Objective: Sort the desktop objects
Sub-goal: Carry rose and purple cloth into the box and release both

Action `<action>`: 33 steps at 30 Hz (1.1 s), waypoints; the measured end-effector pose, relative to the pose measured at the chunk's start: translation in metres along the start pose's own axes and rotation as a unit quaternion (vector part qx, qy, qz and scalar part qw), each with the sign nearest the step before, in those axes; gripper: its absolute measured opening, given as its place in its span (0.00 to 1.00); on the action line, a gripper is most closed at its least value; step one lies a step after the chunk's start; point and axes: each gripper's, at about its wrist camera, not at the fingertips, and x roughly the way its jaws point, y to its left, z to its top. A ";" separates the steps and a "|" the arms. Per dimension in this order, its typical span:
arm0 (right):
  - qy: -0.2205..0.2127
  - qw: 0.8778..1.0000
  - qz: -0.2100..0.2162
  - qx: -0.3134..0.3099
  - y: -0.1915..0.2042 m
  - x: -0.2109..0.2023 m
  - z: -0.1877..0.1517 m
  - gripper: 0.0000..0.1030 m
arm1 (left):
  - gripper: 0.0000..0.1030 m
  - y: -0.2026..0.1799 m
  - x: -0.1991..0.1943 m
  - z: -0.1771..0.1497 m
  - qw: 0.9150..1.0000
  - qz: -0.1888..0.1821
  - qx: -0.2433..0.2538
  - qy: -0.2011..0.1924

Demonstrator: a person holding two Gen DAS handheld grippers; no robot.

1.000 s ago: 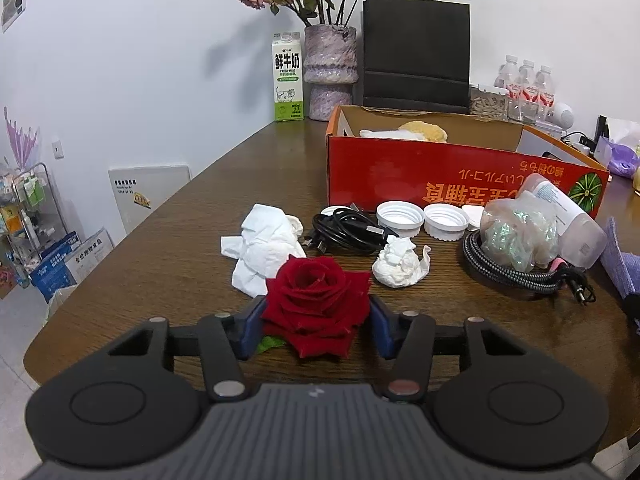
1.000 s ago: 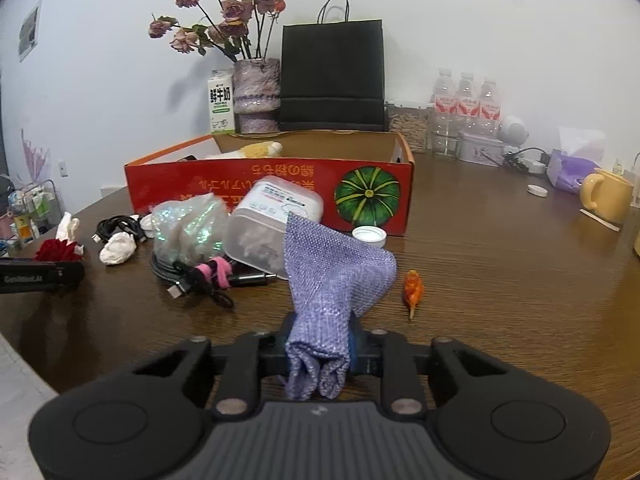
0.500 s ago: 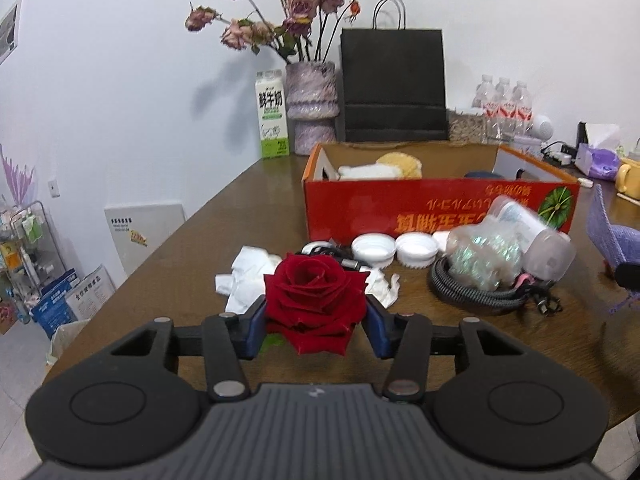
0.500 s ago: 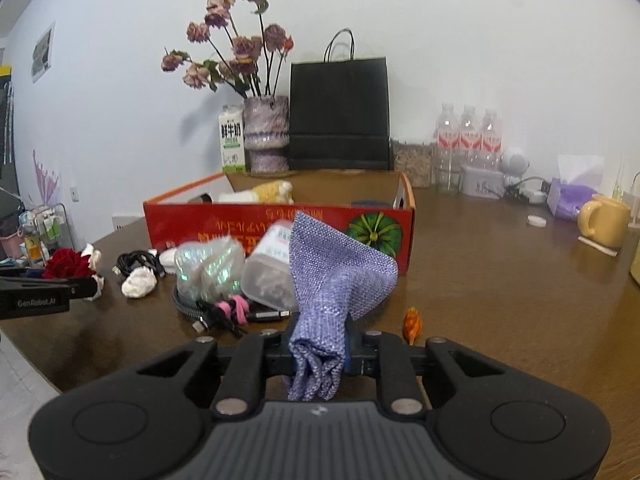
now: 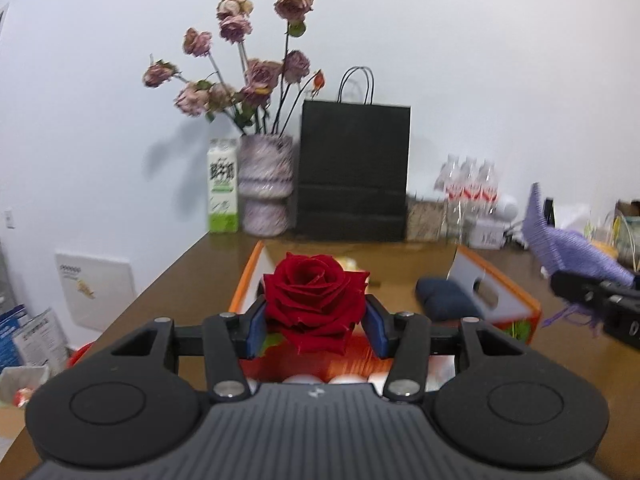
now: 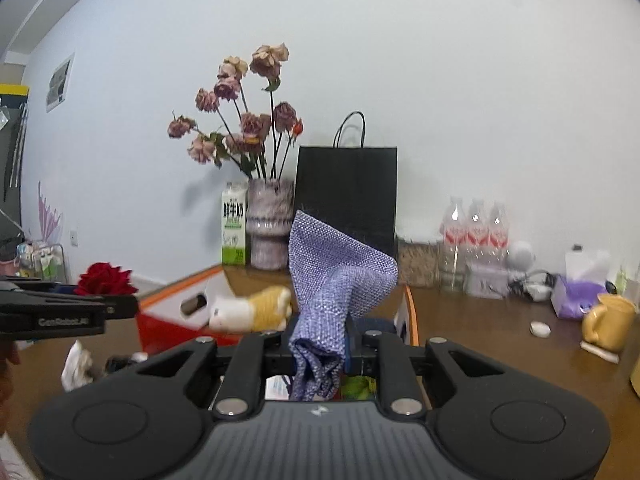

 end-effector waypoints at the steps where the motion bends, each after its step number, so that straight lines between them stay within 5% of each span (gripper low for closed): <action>1: -0.001 1.000 -0.001 0.000 0.000 0.008 0.005 0.16 | 0.48 -0.003 0.010 0.006 1.000 -0.001 -0.001 -0.002; 8: 0.013 1.000 -0.015 0.004 -0.006 0.076 0.024 0.16 | 0.48 -0.015 0.072 0.030 1.000 -0.012 -0.012 0.016; 17: 0.073 0.997 -0.008 0.038 -0.030 0.150 0.012 0.16 | 0.48 -0.018 0.141 0.020 0.998 0.010 -0.014 0.068; 21: 0.113 0.992 -0.001 0.061 -0.036 0.166 -0.005 0.16 | 0.47 -0.014 0.160 0.005 0.995 0.016 -0.011 0.100; 33: 0.139 0.990 -0.012 0.033 -0.027 0.172 -0.019 0.17 | 0.48 -0.012 0.167 -0.012 0.992 0.025 0.000 0.125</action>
